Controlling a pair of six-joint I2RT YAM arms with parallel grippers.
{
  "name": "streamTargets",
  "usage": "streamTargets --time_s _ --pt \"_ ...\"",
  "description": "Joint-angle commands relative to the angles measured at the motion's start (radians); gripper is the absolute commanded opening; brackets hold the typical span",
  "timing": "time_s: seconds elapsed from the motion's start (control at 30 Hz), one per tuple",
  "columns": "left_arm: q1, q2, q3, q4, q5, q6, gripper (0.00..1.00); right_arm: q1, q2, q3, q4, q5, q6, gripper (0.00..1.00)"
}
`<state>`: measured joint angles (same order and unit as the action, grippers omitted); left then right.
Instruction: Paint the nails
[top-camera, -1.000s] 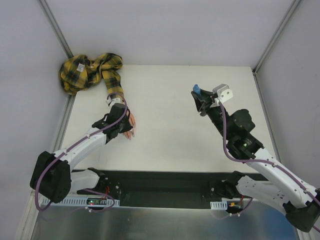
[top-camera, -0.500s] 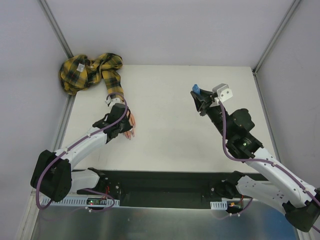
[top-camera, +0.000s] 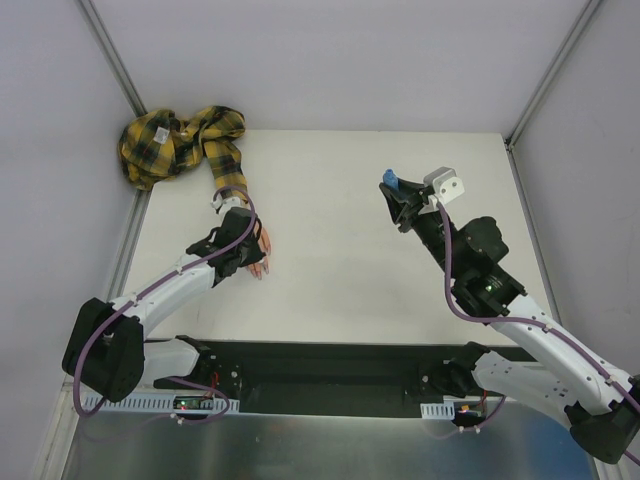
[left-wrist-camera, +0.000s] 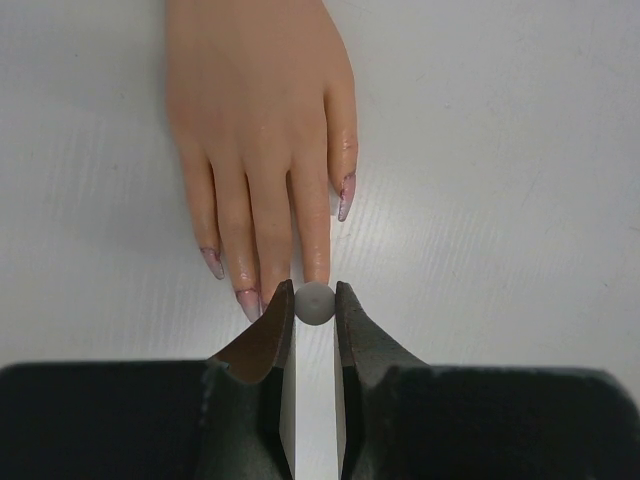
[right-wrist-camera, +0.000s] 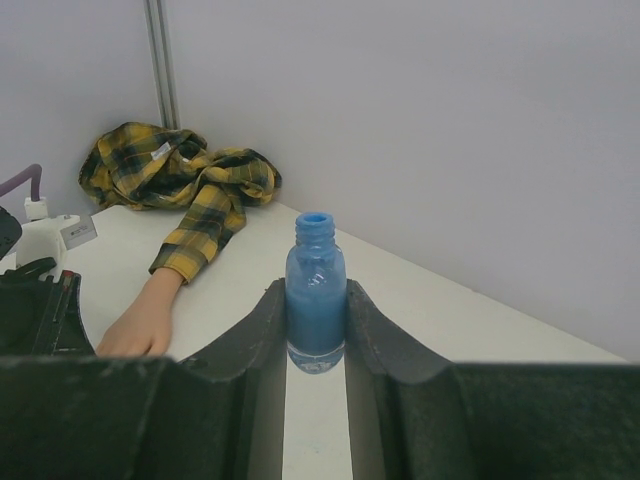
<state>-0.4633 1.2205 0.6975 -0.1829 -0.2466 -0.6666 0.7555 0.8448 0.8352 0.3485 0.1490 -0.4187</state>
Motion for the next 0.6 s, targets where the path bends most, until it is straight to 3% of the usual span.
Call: streamTargets --time_s 0.0,0.57 --pt "0.005 0.001 -0.001 0.019 -0.033 -0.014 0.0 -0.007 -0.003 -0.004 0.086 -0.014 0.02 0.0" --pt "0.005 0.027 0.017 0.046 -0.026 -0.01 0.0 -0.013 0.002 -0.005 0.086 -0.025 0.024 0.0"
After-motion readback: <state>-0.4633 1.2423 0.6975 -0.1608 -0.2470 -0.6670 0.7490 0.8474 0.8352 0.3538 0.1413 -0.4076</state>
